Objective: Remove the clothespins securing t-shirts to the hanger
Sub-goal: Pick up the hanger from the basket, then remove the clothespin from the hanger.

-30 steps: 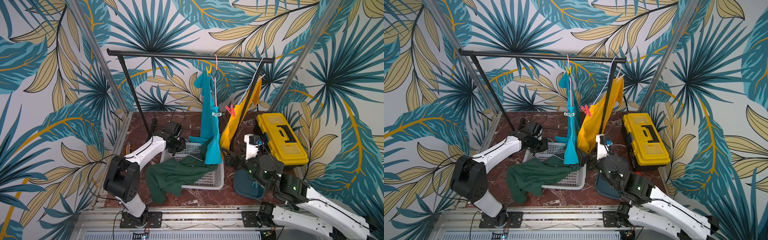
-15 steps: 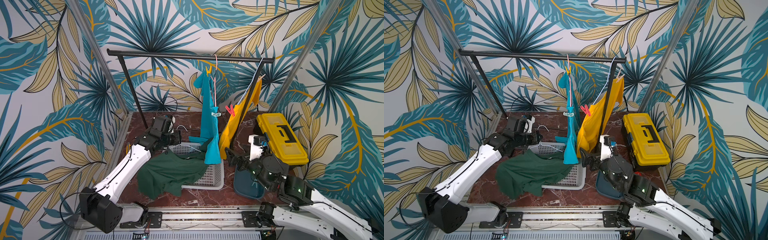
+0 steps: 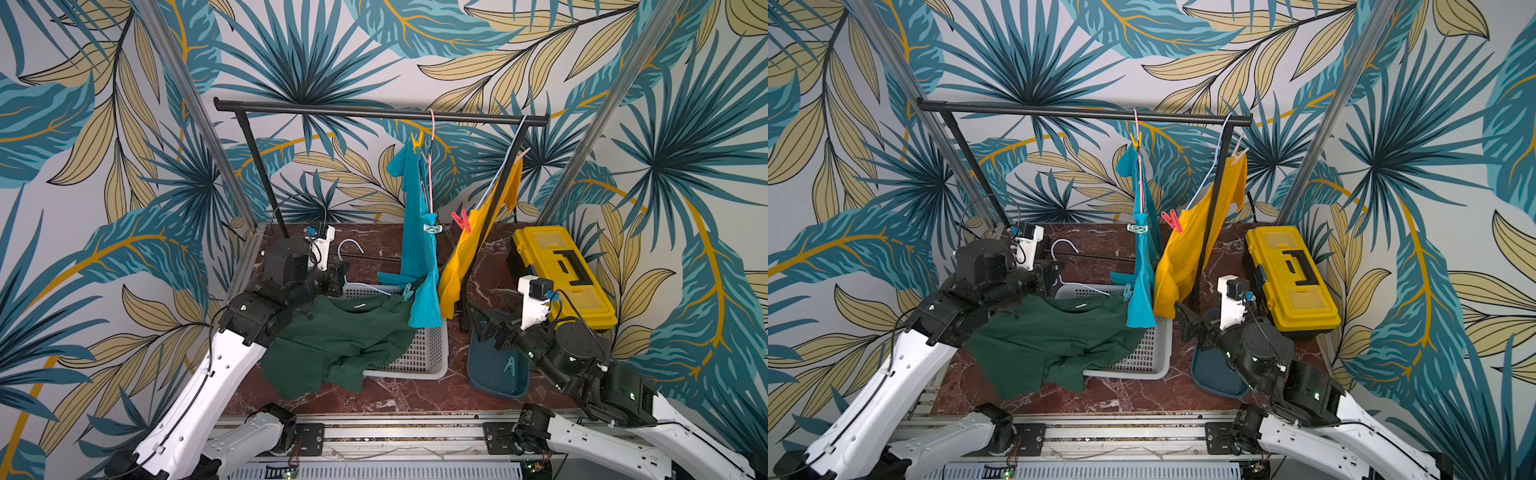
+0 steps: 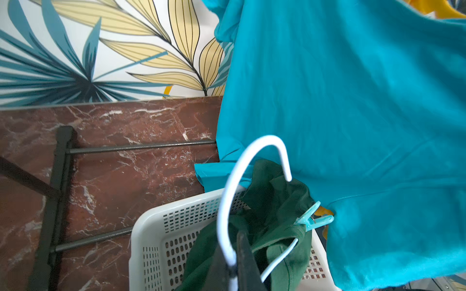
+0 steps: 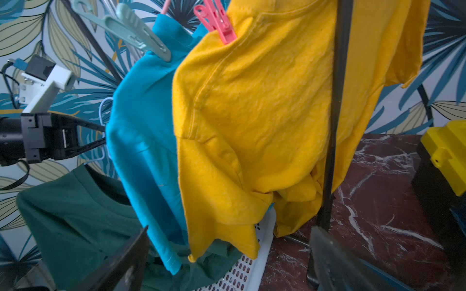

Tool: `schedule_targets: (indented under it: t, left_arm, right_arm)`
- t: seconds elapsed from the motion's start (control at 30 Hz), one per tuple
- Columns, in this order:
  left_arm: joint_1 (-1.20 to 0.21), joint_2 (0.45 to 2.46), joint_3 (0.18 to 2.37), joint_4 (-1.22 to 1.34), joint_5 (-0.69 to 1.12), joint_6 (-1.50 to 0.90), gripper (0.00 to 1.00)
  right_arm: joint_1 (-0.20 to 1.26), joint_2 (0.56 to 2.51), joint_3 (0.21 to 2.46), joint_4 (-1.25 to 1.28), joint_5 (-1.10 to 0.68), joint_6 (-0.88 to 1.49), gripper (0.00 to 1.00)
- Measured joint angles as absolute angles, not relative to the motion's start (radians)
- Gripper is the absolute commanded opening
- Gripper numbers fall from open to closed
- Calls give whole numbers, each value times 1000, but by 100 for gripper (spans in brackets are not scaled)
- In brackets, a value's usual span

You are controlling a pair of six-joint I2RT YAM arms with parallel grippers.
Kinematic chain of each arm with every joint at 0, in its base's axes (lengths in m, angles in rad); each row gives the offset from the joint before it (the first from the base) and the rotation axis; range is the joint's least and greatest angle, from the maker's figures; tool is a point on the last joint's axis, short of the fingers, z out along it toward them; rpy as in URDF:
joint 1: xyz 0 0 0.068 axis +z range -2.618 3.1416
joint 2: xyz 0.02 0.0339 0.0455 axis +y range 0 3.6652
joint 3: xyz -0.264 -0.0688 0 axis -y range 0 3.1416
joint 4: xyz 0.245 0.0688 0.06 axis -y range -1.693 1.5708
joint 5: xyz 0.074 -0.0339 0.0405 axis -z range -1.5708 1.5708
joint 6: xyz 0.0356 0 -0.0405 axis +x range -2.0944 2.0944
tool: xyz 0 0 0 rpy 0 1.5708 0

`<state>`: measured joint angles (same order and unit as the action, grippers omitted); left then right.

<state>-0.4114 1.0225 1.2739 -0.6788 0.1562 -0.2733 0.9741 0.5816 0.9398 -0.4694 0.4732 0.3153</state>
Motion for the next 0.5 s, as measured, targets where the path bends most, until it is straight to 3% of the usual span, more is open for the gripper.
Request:
schedule_targets:
  t: [0.3, 0.5]
  left_arm:
    - [-411, 916, 1254, -682, 157, -196, 0]
    - [-411, 851, 1253, -694, 157, -187, 0]
  right_arm:
    - [974, 771, 1007, -456, 93, 260, 100]
    - [974, 839, 1010, -344, -60, 239, 99]
